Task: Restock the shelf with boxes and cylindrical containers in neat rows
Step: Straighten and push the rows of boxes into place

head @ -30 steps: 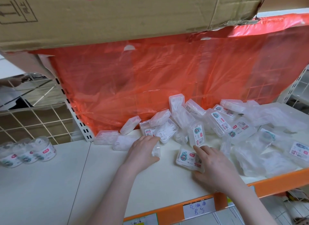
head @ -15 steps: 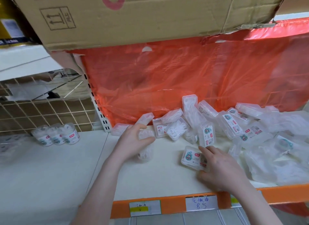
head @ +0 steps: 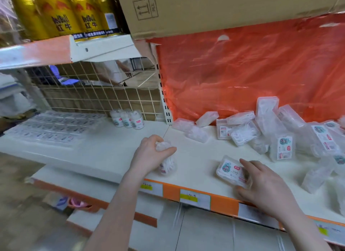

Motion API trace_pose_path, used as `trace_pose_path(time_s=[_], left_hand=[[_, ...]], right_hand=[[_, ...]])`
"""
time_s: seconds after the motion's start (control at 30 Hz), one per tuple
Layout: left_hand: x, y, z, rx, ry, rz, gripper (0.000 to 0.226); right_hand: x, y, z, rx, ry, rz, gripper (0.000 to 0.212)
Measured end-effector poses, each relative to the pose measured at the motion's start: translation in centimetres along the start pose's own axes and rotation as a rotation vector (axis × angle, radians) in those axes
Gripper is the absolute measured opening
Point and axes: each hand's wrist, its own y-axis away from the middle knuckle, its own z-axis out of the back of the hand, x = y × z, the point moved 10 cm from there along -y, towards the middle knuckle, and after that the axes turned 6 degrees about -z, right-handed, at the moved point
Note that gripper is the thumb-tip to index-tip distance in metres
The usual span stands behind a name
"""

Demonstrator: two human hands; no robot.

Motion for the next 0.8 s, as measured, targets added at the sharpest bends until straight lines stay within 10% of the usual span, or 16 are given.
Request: trace_pose_path(time_s=[0.8], left_hand=[[23.8,-11.1,18.1,-0.143,-0.178,0.066,0.051]], right_hand=[[29.5,-9.6,-10.1,0.013,-0.033,-0.028,0.072]])
